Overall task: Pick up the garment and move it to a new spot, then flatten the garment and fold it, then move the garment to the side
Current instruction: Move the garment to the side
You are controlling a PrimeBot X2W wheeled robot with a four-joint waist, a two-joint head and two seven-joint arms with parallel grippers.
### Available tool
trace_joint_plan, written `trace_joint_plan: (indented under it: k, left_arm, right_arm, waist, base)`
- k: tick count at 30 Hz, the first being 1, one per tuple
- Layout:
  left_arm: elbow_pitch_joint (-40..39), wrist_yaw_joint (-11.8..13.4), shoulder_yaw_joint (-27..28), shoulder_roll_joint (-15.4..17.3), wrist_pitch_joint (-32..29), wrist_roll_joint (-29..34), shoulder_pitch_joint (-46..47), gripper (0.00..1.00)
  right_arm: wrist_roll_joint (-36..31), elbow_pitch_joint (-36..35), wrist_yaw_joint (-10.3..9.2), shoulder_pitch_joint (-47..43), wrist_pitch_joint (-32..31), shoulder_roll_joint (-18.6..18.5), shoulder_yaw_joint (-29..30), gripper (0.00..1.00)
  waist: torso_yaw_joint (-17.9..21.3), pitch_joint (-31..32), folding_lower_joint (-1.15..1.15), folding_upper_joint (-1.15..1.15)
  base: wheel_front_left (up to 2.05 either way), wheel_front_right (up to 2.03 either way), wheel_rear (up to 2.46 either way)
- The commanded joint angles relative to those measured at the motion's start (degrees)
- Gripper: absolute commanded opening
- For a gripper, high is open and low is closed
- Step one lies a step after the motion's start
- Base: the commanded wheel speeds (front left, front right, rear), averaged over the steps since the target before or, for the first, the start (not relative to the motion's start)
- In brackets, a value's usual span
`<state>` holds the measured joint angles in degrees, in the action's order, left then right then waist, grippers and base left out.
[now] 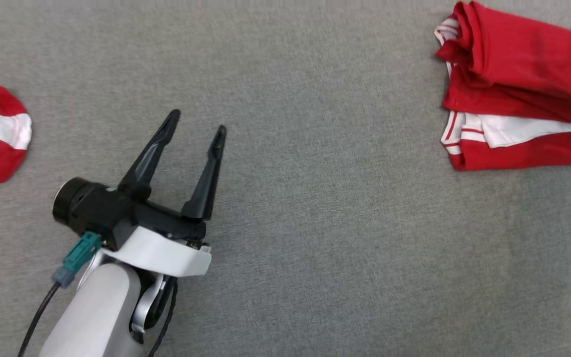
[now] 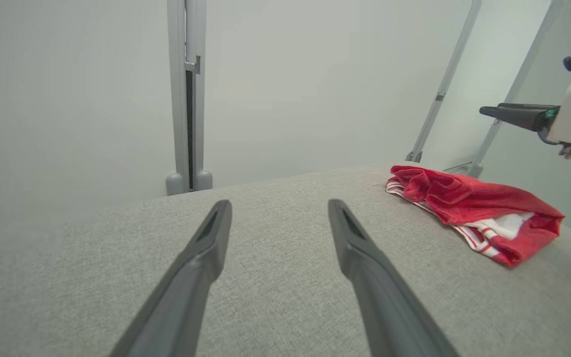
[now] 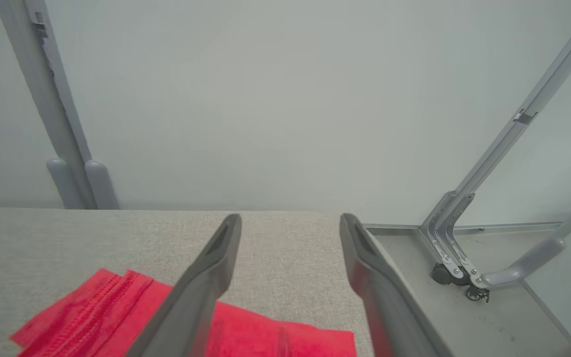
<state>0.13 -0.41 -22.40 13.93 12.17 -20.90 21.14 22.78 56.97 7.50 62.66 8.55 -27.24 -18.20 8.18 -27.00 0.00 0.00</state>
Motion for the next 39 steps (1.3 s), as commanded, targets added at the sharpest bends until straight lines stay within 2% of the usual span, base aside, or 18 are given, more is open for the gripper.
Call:
trace_joint_plan:
  k: [1, 9, 15, 21, 28, 30, 39]
  left_arm:
    - [0.3, 0.3, 0.6, 0.3, 0.5, -0.5, -1.0, 1.0]
    - [2.7, 2.4, 5.4, 1.9, 2.1, -2.9, -7.2, 1.0]
    - [3.0, 4.2, 8.6, 3.3, 2.4, -4.6, -12.8, 1.0]
    - [3.1, 5.7, 9.7, 3.6, 2.6, -5.6, -18.2, 1.0]
    - [2.4, 7.1, 11.1, 3.3, 2.7, -6.3, -22.3, 1.0]
    - [2.1, 7.6, 11.5, 3.1, 2.8, -6.4, -23.6, 1.0]
    - [1.1, 8.2, 11.3, 2.6, 2.9, -6.0, -25.1, 1.0]
  right_arm:
    - [0.0, -0.1, -0.02, -1.1, 1.1, 1.0, -0.2, 1.0]
    - [2.7, -8.1, -0.02, -11.0, 5.7, 4.3, -2.7, 1.0]
    - [4.2, -18.1, -0.02, -22.1, 6.2, 4.2, -2.7, 1.0]
    - [3.3, -28.1, -0.02, -35.0, 6.5, 3.5, 0.6, 1.0]
    - [0.8, -38.4, -0.02, -48.3, 6.1, 5.1, 6.3, 1.0]
    - [0.2, -41.5, -0.02, -52.8, 5.7, 6.7, 8.1, 1.0]
    - [-1.8, -48.0, -0.02, -59.2, 3.6, 9.8, 10.6, 1.0]
  waist:
    - [-1.6, 3.0, 0.0, 0.0]
    - [-5.8, 14.7, 0.0, 0.0]
    - [-8.6, 22.1, 0.0, 0.0]
    - [-10.5, 27.6, 0.0, 0.0]
    - [-11.4, 29.4, 0.0, 0.0]
    - [-11.5, 29.7, 0.0, 0.0]
    - [-10.9, 29.4, 0.0, 0.0]
  base:
    - [0.0, 0.0, 0.0]
    - [0.0, 0.0, 0.0]
    - [0.0, 0.0, 0.0]
    - [0.0, 0.0, 0.0]
    - [0.0, 0.0, 0.0]
    - [0.0, 0.0, 0.0]
    - [0.0, 0.0, 0.0]
